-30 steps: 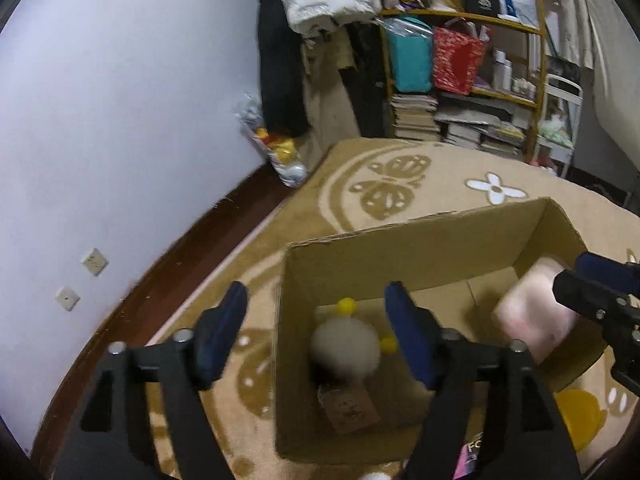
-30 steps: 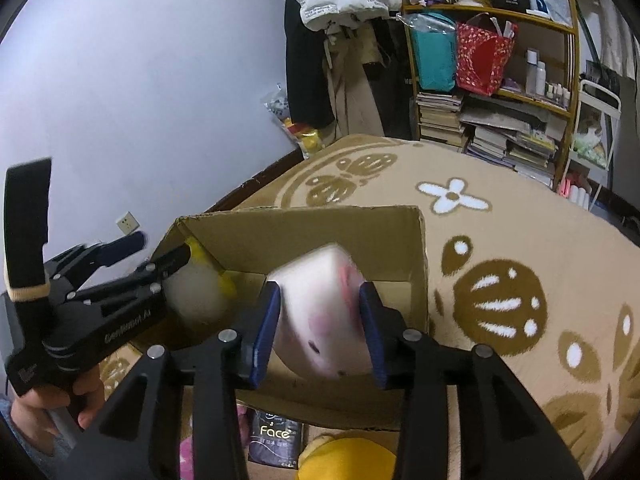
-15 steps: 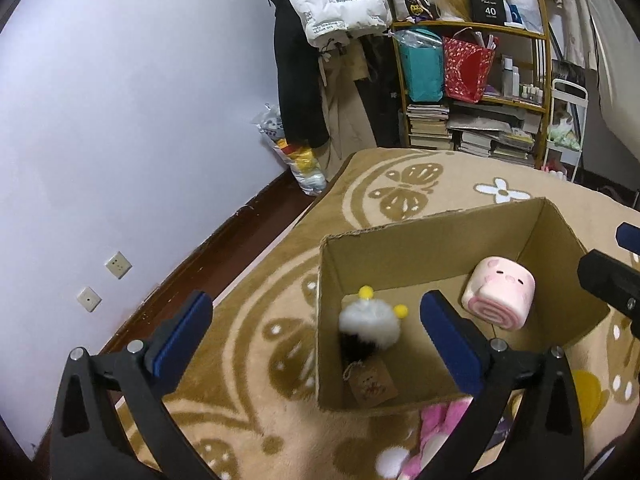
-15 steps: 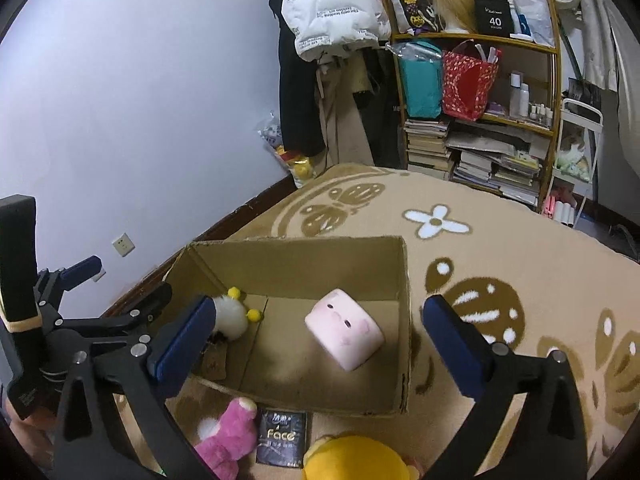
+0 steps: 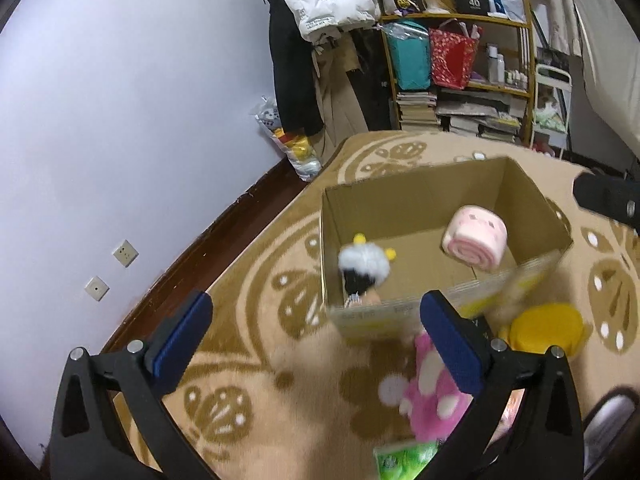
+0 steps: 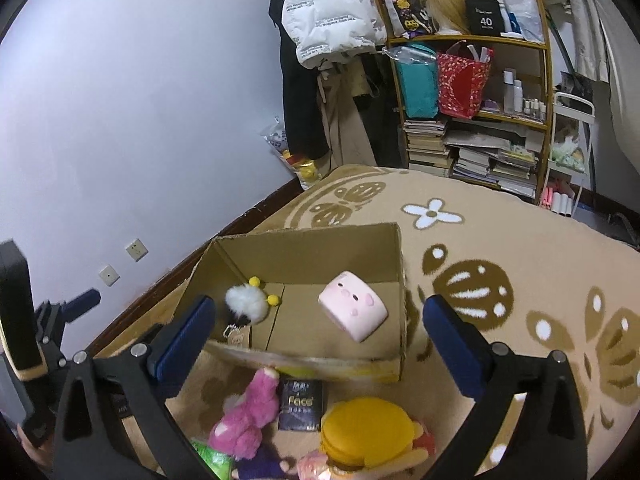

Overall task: Organize soft objects
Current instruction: 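Move both tools back to the pile in front of the box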

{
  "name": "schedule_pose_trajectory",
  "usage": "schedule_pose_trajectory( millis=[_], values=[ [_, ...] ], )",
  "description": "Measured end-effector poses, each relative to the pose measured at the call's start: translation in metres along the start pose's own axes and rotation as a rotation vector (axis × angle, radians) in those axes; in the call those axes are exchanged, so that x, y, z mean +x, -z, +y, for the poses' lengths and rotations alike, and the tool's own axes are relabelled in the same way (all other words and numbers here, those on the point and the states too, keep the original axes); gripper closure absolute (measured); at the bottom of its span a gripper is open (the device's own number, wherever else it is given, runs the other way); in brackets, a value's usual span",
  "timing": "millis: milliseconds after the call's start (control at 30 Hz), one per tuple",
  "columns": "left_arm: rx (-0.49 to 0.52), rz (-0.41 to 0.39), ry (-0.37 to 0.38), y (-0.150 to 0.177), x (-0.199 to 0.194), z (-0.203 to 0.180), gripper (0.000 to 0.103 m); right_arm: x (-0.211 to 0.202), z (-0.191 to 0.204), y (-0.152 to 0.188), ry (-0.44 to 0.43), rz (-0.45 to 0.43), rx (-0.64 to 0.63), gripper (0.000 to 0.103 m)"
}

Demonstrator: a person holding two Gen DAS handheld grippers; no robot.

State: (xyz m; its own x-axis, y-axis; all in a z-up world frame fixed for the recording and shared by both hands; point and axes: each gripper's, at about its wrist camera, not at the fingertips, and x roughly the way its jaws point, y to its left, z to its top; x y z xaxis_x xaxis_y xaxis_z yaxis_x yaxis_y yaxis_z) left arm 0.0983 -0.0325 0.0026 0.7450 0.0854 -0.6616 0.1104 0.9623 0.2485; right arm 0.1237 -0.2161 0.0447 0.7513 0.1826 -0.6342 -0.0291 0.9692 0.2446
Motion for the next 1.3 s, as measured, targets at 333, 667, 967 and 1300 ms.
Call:
schedule_pose_trajectory(
  millis=[333, 667, 967, 1300],
  values=[
    [-0.019, 0.027, 0.011, 0.025, -0.035, 0.003, 0.0, -0.028, -0.003, 0.028, 0.023, 0.033, 0.016, 0.0],
    [-0.106, 0.147, 0.094, 0.048, -0.027, 0.001, 0.0, -0.034, 0.007, 0.062, 0.057, 0.071, 0.034, 0.0],
    [-0.149, 0.279, 0.117, 0.065, 0.003, 0.007, 0.0, -0.002, -0.003, 0.081, 0.044, 0.167, 0.075, 0.0],
    [-0.101, 0.418, 0.133, 0.08, 0.035, -0.007, 0.0, 0.023, -0.014, 0.093, 0.061, 0.246, 0.104, 0.0]
  ],
)
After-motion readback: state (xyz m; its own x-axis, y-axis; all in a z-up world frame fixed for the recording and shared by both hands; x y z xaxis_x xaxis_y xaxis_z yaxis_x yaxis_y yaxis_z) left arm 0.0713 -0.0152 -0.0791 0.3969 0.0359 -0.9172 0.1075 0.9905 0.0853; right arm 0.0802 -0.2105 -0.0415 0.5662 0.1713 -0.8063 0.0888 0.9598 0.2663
